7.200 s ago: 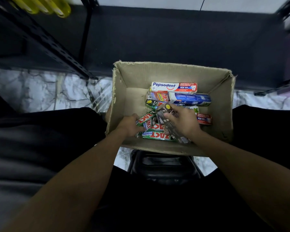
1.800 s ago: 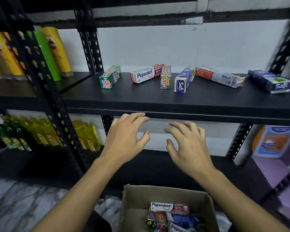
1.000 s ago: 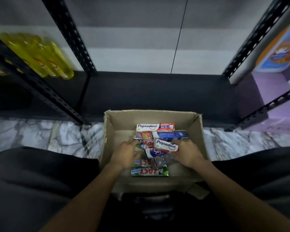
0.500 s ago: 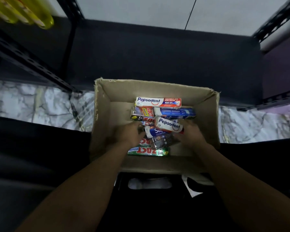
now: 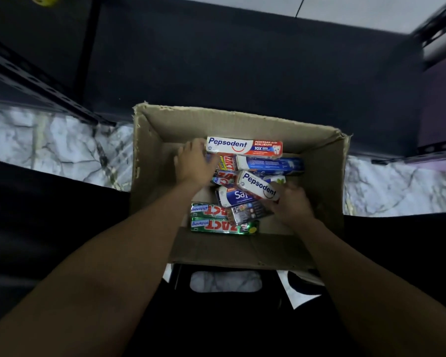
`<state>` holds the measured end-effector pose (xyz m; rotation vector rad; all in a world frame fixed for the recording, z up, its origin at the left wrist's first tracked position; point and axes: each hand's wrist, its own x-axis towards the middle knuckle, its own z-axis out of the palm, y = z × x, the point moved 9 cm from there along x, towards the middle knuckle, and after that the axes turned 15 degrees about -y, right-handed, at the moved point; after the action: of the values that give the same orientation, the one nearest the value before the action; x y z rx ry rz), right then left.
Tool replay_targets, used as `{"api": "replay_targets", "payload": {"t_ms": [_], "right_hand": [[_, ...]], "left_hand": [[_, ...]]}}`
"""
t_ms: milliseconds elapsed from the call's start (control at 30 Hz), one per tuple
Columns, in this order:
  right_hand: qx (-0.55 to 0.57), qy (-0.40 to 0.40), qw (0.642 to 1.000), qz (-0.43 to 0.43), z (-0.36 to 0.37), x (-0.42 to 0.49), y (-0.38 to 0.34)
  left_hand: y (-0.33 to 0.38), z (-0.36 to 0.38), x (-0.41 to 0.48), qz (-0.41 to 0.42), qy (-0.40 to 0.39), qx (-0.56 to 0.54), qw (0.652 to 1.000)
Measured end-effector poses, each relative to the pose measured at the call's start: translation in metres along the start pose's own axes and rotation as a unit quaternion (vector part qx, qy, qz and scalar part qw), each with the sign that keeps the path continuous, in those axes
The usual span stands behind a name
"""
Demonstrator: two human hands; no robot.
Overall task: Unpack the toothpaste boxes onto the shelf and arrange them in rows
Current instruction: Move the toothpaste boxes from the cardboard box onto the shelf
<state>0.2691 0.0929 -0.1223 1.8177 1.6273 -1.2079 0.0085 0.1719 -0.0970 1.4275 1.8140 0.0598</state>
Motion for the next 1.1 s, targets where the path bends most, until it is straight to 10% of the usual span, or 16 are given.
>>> {"api": "replay_targets", "payload": {"t_ms": [133, 567, 1100], "right_hand": [[0.009, -0.014, 1.000, -0.008, 0.004, -0.004, 0.000], [0.058, -0.007, 0.998, 0.004, 0.013, -0.004, -0.002], [0.021, 0.002, 1.000, -0.012, 0.007, -0.009, -0.005]], "left_hand": [[-0.004, 0.020, 0.022, -0.032, -0.103, -0.198, 0.974], [0.003, 0.031, 0.032, -0.048, -0.146, -0.327, 0.932], [0.033, 0.028, 0.025, -0.009, -0.164, -0.297, 0.940]]}}
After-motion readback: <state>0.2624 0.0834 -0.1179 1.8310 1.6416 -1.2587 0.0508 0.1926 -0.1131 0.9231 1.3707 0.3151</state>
